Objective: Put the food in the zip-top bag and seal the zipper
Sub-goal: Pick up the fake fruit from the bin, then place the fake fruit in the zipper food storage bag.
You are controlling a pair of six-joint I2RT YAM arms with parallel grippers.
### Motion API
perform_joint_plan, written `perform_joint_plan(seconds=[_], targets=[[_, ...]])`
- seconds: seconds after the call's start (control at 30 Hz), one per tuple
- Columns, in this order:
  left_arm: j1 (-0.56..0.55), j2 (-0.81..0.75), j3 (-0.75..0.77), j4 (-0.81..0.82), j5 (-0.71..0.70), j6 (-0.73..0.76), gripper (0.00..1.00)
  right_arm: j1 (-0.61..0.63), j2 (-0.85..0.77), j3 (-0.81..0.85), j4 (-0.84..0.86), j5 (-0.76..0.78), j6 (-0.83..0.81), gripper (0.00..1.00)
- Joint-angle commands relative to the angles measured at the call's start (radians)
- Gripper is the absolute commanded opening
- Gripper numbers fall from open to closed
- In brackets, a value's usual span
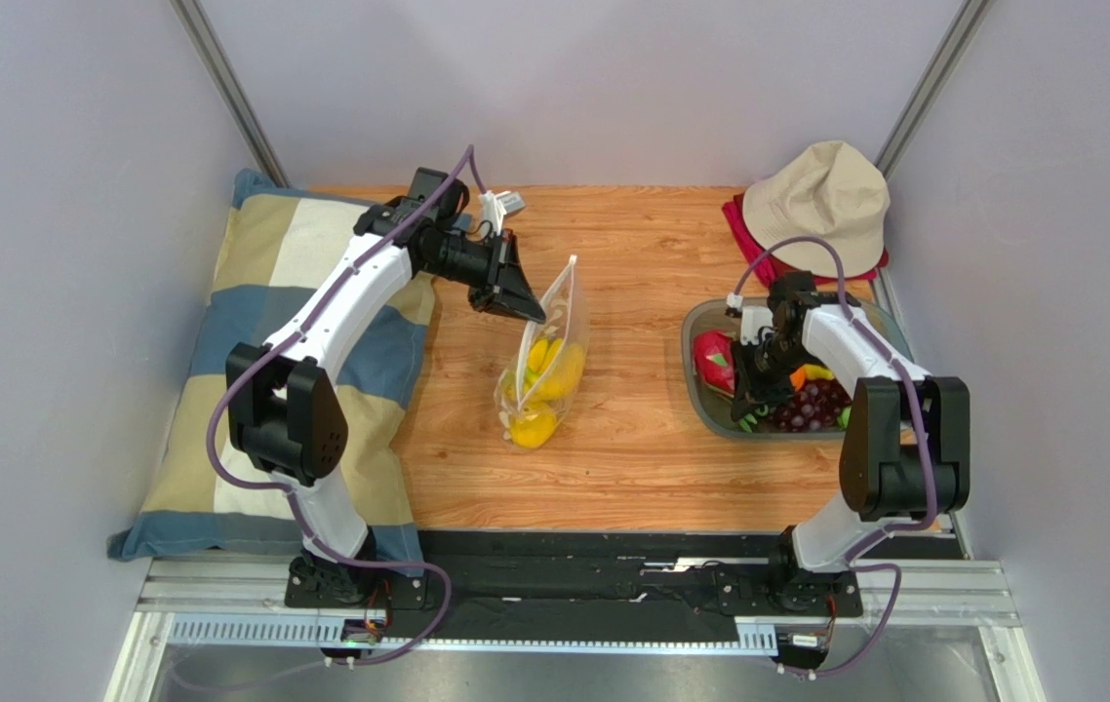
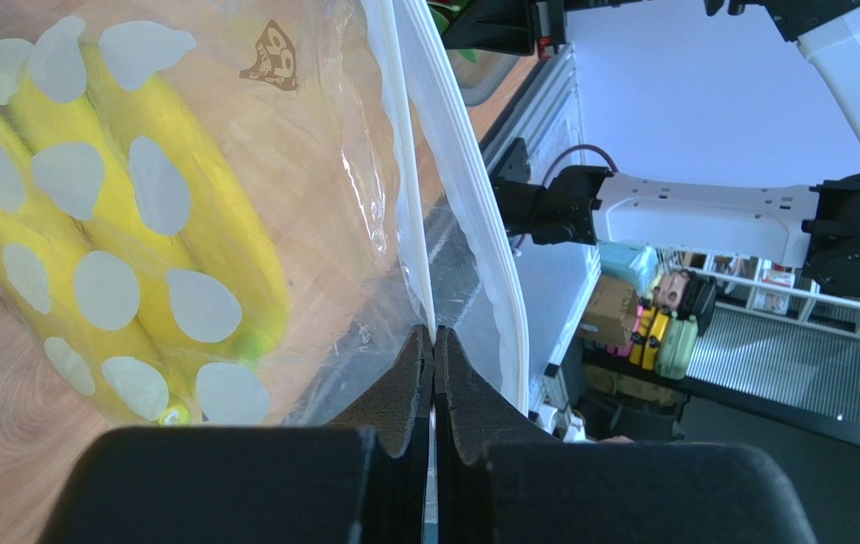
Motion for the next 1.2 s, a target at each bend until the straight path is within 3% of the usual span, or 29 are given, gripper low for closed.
perform_joint_plan(seconds=[0.0, 0.2, 0.47, 0.83, 1.03, 1.17], targets=[[0.000, -0.012, 0.018, 0.021, -0.013, -0.004, 0.00, 0.001, -0.061, 0.078, -0.044, -0.064, -0.004, 0.00], [-0.005, -0.067, 0.023, 0.069, -0.086, -0.024, 0.00, -0.043, -0.212, 0.181, -0.075, -0.200, 0.005, 0.00], [-0.070, -0.133, 0.047, 0.119, -0.211, -0.032, 0.00, -0.043, -0.308, 0.328, -0.064, -0.484, 0.134, 0.00], [-0.193, -0.039, 0.090, 0.112, -0.295, -0.025, 0.00, -0.013, -0.403, 0.369, -0.010, -0.780, 0.316, 0.00], [-0.262, 0.045, 0.216, 0.155, -0.307, -0.110, 0.00, 0.061, -0.460, 0.353, 0.091, -0.808, 0.453, 0.00], [-0.229, 0.068, 0.314, 0.119, -0.402, -0.122, 0.00, 0.061, -0.463, 0.371, 0.100, -0.777, 0.445, 0.00]])
